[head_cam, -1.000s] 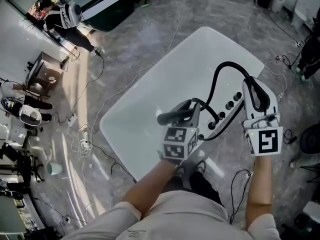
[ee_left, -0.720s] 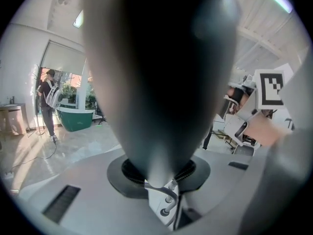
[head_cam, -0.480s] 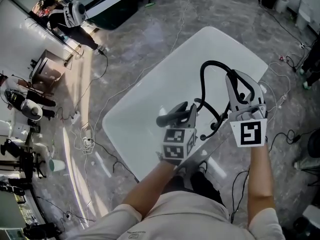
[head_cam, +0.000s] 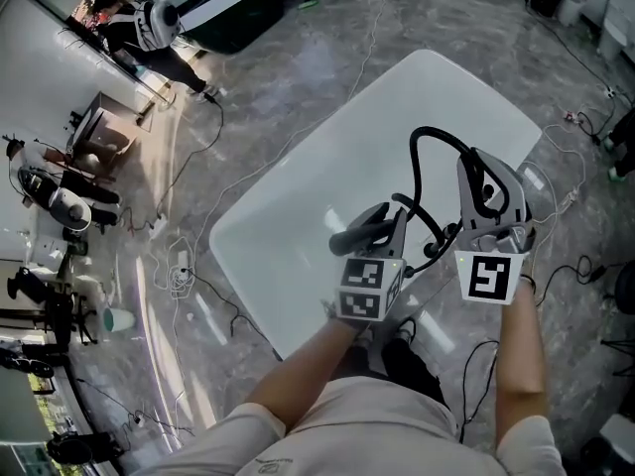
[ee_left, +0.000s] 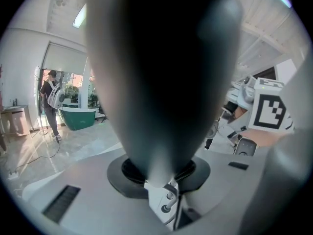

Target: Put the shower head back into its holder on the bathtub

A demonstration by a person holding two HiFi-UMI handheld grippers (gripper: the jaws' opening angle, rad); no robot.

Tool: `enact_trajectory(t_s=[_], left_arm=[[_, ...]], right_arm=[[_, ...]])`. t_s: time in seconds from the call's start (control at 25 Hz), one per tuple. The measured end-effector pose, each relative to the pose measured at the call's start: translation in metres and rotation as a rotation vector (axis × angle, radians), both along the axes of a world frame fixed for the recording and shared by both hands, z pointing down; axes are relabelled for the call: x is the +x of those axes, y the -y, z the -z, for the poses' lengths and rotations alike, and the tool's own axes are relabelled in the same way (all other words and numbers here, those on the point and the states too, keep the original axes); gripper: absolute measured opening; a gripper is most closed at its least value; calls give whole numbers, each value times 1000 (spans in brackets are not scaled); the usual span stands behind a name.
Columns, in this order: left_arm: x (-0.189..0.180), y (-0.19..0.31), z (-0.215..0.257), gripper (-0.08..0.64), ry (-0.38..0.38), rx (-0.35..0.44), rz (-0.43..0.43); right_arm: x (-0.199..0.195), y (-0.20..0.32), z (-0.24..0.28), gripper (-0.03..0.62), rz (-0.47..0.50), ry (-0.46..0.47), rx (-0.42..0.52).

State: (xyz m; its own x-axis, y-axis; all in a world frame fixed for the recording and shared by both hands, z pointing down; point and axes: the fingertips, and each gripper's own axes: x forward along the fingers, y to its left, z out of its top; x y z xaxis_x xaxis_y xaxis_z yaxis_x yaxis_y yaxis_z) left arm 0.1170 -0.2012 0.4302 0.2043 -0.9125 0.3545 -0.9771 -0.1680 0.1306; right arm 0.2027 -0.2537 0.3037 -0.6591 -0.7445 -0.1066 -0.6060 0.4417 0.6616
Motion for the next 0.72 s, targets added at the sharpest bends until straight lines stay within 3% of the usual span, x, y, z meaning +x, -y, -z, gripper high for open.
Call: enact_trajectory(t_s=[0.08,0.2,0.4,0.52,0.6,0.72], left_arm=[[-3,-4,-7,98,6,-9,13],[-15,-11,-8,98,7,-20,34],[-30,-17,1,98,12,-9,61],[-40,-23,11,98,16,19,90],[-48,-27,20,98,17,33,110],[-59,-33,25,98,18,43,129]], right_arm=[[-6,-15,-13,63,64,64,-73],[-14,-27,-7,63,159,356,-254],[-12,-19,-7,63,248,636,-539],[-12,-12,5,63,317,826,-652],[-19,-12,14,63,383,890,-698],[-37,-20,10,63,461,825,-726]])
